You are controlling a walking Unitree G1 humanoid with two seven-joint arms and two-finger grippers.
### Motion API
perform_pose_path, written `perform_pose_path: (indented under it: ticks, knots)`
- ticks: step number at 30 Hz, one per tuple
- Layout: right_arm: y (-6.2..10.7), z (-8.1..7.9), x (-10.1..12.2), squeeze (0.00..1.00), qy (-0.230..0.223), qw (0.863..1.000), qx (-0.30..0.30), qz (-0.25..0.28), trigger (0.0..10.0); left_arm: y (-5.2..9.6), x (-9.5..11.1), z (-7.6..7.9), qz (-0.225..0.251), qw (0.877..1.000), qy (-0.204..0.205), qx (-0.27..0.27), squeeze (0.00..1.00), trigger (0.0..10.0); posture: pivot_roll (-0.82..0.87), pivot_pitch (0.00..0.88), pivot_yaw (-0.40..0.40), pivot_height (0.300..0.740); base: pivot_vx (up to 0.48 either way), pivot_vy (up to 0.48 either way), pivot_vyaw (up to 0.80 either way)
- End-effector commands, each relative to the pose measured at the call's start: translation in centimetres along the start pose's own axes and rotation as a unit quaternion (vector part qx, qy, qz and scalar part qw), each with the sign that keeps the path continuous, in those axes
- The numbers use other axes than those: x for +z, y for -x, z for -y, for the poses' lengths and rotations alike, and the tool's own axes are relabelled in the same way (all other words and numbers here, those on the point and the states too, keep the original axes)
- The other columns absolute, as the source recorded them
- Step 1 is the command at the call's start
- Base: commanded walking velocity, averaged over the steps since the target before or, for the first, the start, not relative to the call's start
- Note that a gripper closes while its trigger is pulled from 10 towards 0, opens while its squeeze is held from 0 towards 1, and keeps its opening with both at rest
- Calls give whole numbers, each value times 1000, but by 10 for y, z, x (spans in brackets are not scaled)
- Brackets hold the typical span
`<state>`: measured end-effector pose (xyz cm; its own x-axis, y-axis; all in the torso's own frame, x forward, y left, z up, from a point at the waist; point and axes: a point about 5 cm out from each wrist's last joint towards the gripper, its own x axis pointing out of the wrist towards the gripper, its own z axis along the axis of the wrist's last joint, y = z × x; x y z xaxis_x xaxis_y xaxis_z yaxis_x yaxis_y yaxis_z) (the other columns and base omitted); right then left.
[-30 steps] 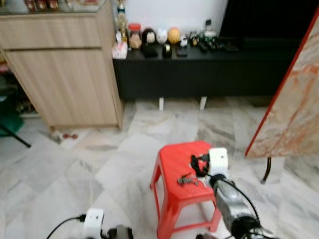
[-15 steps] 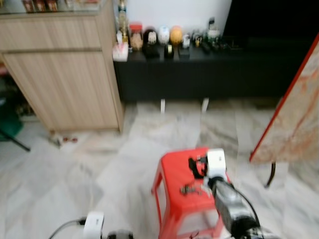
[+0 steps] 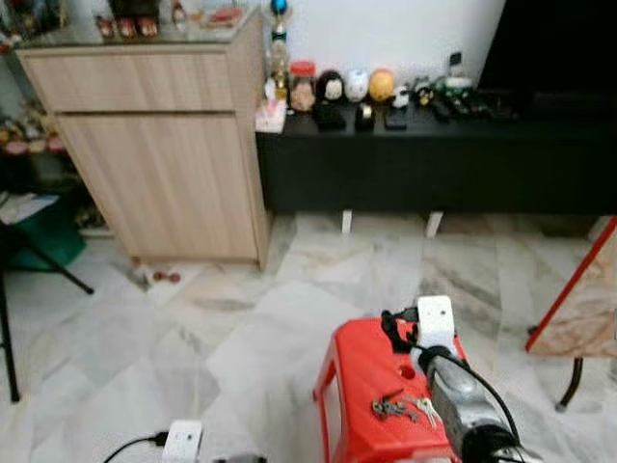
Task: Hang keys on a hook
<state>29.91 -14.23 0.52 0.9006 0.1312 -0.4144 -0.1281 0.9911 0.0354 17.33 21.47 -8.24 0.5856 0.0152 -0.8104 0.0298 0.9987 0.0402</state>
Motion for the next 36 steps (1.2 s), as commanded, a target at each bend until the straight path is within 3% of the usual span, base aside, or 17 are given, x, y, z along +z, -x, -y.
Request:
perform_pose_path:
  ticks: [1,6,14,28,36]
  knots:
    - [-1,0,-3,0,10,1000,5,-21,10000,3,-20,6,-42,999,-5,-9,0,10000,55,5,-50,632,0,0,0]
    - [8,-12,-37,0,45,986,82,-136,10000,3,-22,7,-44,999,-6,-11,0,10000,51,6,-51,632,0,0,0]
    - [12,-21,-51,0,33,976,101,-190,10000,4,-26,9,-48,999,-5,-12,0,10000,59,4,-58,632,0,0,0]
    - [13,-19,-54,0,6,977,74,-198,10000,11,-46,8,-65,998,5,-7,0,10000,92,88,-76,632,0,0,0]
    - [0,-38,-31,0,-10,985,70,-158,10000,18,-63,6,-72,997,7,-5,0,10000,104,162,-86,632,0,0,0]
